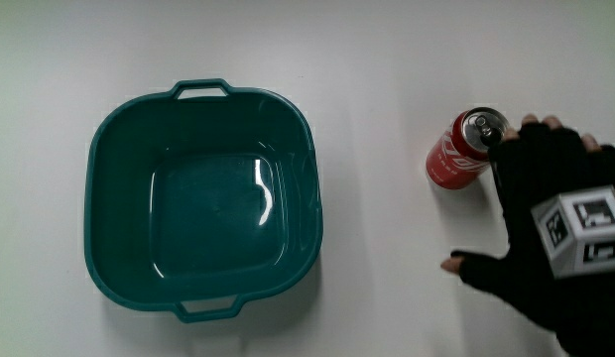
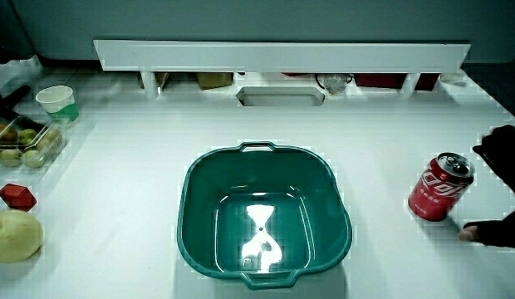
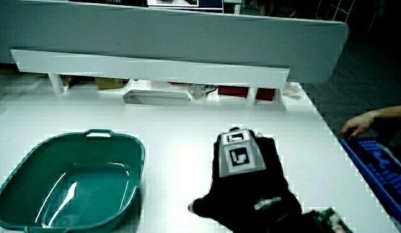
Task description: Pick cola from desk
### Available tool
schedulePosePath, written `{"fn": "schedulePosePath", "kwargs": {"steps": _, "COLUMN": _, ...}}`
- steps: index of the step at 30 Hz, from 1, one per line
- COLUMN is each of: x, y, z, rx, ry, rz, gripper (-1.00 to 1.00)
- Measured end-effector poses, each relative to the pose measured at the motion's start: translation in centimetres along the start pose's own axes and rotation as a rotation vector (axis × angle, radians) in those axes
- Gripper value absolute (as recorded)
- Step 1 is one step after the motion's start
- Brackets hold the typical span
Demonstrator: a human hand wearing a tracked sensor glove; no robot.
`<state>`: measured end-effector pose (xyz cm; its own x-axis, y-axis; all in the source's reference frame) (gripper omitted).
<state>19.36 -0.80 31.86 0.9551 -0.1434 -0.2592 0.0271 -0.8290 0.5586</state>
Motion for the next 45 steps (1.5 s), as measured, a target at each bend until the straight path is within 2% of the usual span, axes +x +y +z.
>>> {"fn": "schedulePosePath", "kwargs": {"steps": 4, "x": 0.3, "y": 2.8, "z": -0.2, "rx": -0.071, "ry": 0.034, "rz": 0.019, "gripper": 0.00}}
{"fn": "schedulePosePath", "kwargs": {"steps": 5, "x": 0.3, "y": 3.6, "z": -0.2, "rx": -0.042, "ry": 0.000, "rz": -0.009, "gripper": 0.00}}
{"fn": "schedulePosePath", "kwargs": {"steps": 6, "x": 0.6, "y": 4.5, "z": -0.6, "rx": -0.078, "ry": 0.017, "rz": -0.032, "gripper": 0.00}}
{"fn": "schedulePosePath", "kwargs": {"steps": 7, "x": 0.6, "y": 5.2, "z": -0.4, "rx": -0.050, "ry": 0.010, "rz": -0.022, "gripper": 0.00}}
{"fn": "schedulePosePath", "kwargs": {"steps": 8, "x": 0.5, "y": 5.6, "z": -0.1, "rx": -0.068, "ry": 0.017, "rz": 0.004, "gripper": 0.00}}
{"fn": "schedulePosePath", "kwargs": {"steps": 9, "x": 0.8, "y": 6.4, "z": -0.3, "rx": -0.029, "ry": 0.001, "rz": -0.026, "gripper": 0.00}}
{"fn": "schedulePosePath", "kwargs": {"steps": 10, "x": 1.1, "y": 7.3, "z": -0.7, "rx": -0.031, "ry": 0.007, "rz": -0.044, "gripper": 0.00}}
{"fn": "schedulePosePath", "kwargs": {"steps": 11, "x": 1.1, "y": 7.9, "z": -0.6, "rx": -0.198, "ry": 0.076, "rz": 0.002, "gripper": 0.00}}
{"fn": "schedulePosePath", "kwargs": {"steps": 12, "x": 1.2, "y": 8.5, "z": -0.8, "rx": -0.200, "ry": 0.074, "rz": -0.004, "gripper": 0.00}}
{"fn": "schedulePosePath", "kwargs": {"steps": 14, "x": 1.4, "y": 9.5, "z": -1.0, "rx": -0.249, "ry": 0.097, "rz": -0.010, "gripper": 0.00}}
{"fn": "schedulePosePath", "kwargs": {"steps": 15, "x": 1.2, "y": 9.5, "z": -0.5, "rx": -0.280, "ry": 0.130, "rz": 0.038, "gripper": 0.00}}
{"fn": "schedulePosePath", "kwargs": {"steps": 17, "x": 1.4, "y": 9.9, "z": -0.3, "rx": -0.285, "ry": 0.166, "rz": 0.066, "gripper": 0.00}}
{"fn": "schedulePosePath", "kwargs": {"steps": 19, "x": 1.5, "y": 10.3, "z": -0.4, "rx": -0.303, "ry": 0.173, "rz": 0.076, "gripper": 0.00}}
{"fn": "schedulePosePath", "kwargs": {"steps": 20, "x": 1.5, "y": 10.4, "z": -0.4, "rx": -0.291, "ry": 0.174, "rz": 0.078, "gripper": 0.00}}
{"fn": "schedulePosePath", "kwargs": {"steps": 25, "x": 1.9, "y": 11.3, "z": -0.7, "rx": -0.300, "ry": 0.200, "rz": 0.092, "gripper": 0.00}}
{"fn": "schedulePosePath", "kwargs": {"steps": 30, "x": 2.1, "y": 11.3, "z": -0.5, "rx": -0.261, "ry": 0.220, "rz": 0.114, "gripper": 0.22}}
{"fn": "schedulePosePath", "kwargs": {"steps": 33, "x": 2.3, "y": 11.6, "z": -0.6, "rx": -0.251, "ry": 0.229, "rz": 0.108, "gripper": 0.35}}
{"fn": "schedulePosePath", "kwargs": {"steps": 35, "x": 2.3, "y": 11.6, "z": -0.4, "rx": -0.224, "ry": 0.230, "rz": 0.104, "gripper": 0.43}}
{"fn": "schedulePosePath", "kwargs": {"steps": 39, "x": 2.3, "y": 11.8, "z": -0.2, "rx": -0.246, "ry": 0.247, "rz": 0.125, "gripper": 0.61}}
{"fn": "schedulePosePath", "kwargs": {"steps": 41, "x": 2.3, "y": 11.6, "z": -0.1, "rx": -0.237, "ry": 0.264, "rz": 0.135, "gripper": 0.70}}
{"fn": "schedulePosePath", "kwargs": {"steps": 45, "x": 2.4, "y": 11.5, "z": -0.2, "rx": -0.217, "ry": 0.261, "rz": 0.128, "gripper": 0.87}}
